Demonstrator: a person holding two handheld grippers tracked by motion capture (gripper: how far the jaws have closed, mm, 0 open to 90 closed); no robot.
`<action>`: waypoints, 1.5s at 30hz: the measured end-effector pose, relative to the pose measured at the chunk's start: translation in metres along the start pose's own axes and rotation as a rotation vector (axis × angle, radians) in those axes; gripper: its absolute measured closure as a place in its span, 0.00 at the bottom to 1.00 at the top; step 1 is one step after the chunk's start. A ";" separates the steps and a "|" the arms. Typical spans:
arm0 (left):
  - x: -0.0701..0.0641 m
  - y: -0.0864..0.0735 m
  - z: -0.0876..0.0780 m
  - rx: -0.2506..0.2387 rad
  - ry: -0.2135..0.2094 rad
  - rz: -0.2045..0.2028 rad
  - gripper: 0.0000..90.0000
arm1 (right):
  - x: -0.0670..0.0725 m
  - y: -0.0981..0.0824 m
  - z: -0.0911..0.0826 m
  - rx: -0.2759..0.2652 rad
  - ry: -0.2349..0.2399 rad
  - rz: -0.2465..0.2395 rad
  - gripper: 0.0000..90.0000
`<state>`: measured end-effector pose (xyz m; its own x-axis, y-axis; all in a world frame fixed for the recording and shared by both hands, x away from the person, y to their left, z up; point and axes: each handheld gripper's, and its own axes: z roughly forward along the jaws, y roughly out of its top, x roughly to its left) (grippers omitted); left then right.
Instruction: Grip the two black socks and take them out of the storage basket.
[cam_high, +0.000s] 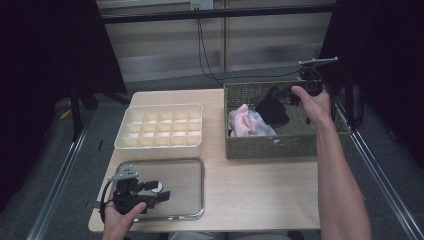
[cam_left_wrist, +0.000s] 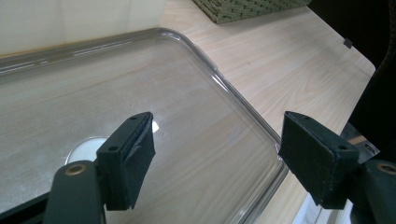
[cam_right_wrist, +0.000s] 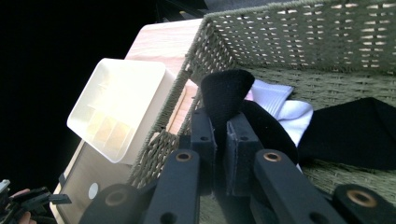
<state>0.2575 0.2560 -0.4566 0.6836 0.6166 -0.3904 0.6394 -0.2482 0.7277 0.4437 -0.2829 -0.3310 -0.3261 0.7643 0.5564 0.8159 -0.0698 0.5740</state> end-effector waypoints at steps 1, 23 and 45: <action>0.000 0.002 0.001 -0.002 0.002 0.004 0.30 | 0.001 0.001 -0.001 -0.005 0.012 0.000 0.93; -0.012 0.037 0.024 -0.075 -0.042 0.012 0.34 | 0.031 0.001 -0.029 -0.110 0.073 -0.081 0.93; -0.011 0.045 0.024 -0.071 0.006 0.037 0.36 | 0.055 -0.024 -0.052 -0.171 0.179 -0.108 0.93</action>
<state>0.2874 0.2205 -0.4331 0.7040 0.6124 -0.3597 0.5874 -0.2173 0.7796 0.3813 -0.2723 -0.2825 -0.4982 0.6489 0.5750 0.6841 -0.1132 0.7205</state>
